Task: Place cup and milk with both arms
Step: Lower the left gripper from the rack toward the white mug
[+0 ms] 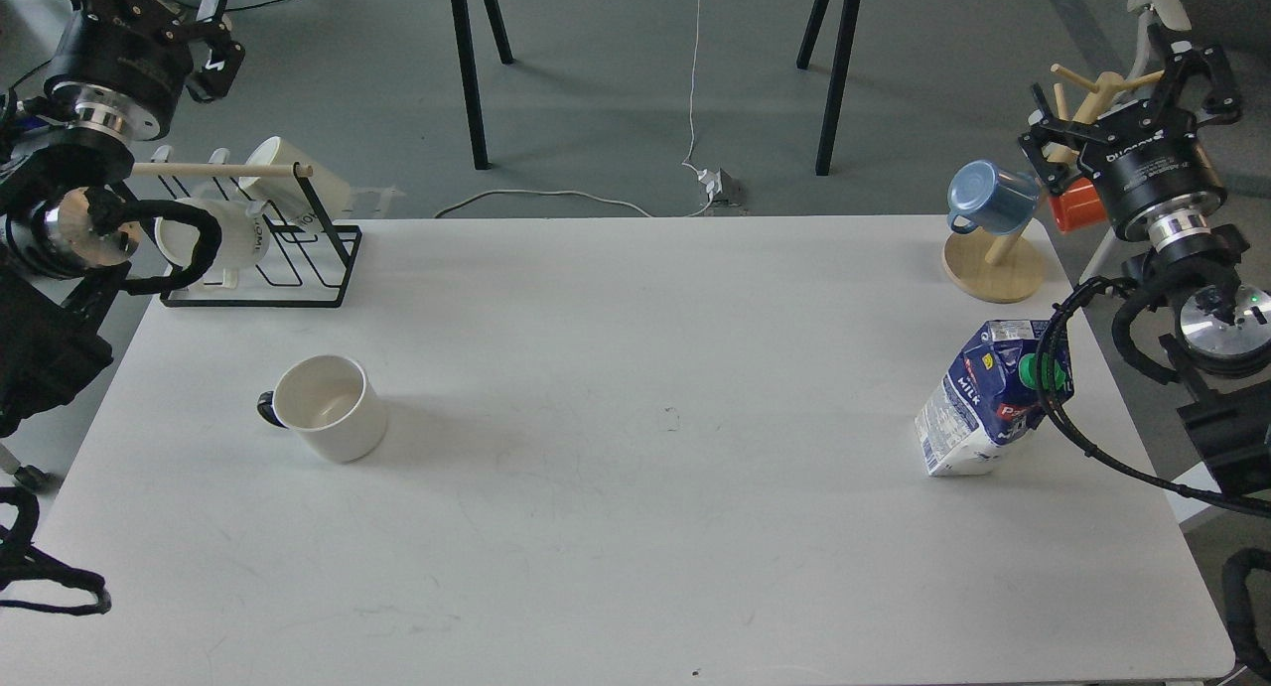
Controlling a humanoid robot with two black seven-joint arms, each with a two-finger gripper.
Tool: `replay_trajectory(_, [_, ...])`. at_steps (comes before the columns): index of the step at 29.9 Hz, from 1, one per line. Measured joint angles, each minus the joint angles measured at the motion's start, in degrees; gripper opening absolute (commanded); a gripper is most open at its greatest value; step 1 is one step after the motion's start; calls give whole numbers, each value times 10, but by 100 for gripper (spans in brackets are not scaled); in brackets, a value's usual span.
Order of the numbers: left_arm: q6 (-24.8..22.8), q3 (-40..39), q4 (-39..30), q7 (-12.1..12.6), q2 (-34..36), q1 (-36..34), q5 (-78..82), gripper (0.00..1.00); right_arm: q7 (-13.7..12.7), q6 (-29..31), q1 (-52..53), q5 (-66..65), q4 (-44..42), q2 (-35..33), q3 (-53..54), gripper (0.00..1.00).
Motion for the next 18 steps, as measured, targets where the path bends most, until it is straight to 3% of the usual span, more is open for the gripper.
replay_trajectory(9, [6,13,-4,12,1,5,2,99,1,0,-10,1,18,-5,1,99])
replay_trajectory(14, [-58,61,-19,22,46,11,10,98,1,0,-10,0,18,-7,0,99])
replay_trajectory(18, [-77,129,-71,6,107,20,77,93,1,0,-10,0,19,-9,0,99])
